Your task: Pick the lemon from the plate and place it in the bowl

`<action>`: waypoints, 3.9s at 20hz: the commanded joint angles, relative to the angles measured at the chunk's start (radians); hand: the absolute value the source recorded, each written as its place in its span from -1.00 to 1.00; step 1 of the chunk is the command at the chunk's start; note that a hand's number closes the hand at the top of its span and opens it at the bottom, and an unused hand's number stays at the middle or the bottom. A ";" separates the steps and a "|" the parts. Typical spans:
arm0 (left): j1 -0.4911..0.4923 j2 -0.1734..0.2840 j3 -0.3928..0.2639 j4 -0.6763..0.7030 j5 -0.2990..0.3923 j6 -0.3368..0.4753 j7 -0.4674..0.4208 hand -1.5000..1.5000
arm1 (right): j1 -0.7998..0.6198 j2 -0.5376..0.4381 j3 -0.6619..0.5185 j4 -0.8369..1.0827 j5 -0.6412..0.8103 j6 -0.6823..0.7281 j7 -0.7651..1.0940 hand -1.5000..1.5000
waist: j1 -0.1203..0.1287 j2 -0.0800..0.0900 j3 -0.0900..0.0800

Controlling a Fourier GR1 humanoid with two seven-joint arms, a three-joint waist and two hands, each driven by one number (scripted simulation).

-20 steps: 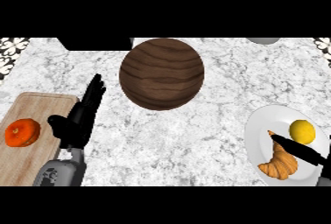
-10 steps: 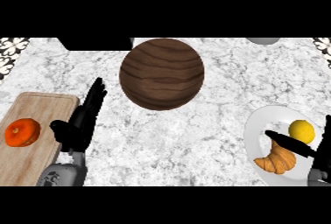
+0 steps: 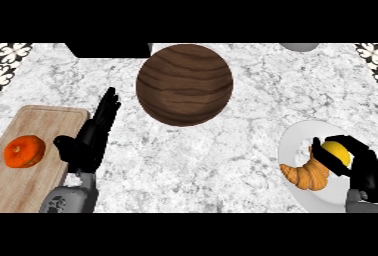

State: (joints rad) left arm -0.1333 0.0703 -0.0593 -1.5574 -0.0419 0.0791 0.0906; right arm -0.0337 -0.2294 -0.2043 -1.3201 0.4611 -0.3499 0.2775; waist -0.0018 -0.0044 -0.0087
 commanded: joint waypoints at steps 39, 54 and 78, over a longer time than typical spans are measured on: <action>-0.028 -0.028 -0.005 0.020 -0.007 -0.014 0.021 0.00 | -1.141 0.229 0.875 -0.352 -0.094 0.073 0.602 1.00 | 0.019 0.002 0.007; -0.071 -0.030 0.002 0.045 -0.029 -0.002 0.016 0.00 | -1.182 0.150 0.722 0.223 0.046 0.187 0.183 1.00 | 0.017 0.011 0.008; -0.033 -0.002 0.033 0.028 0.009 -0.056 -0.011 0.00 | -1.203 0.202 0.396 0.961 -0.067 0.274 -0.442 -1.00 | 0.043 0.019 0.009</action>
State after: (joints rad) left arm -0.1722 0.0526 -0.0464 -1.5296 -0.0505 0.0398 0.0818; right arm -1.2243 -0.0220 0.2492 -0.4062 0.4433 -0.1400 -0.0642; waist 0.0400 0.0159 -0.0001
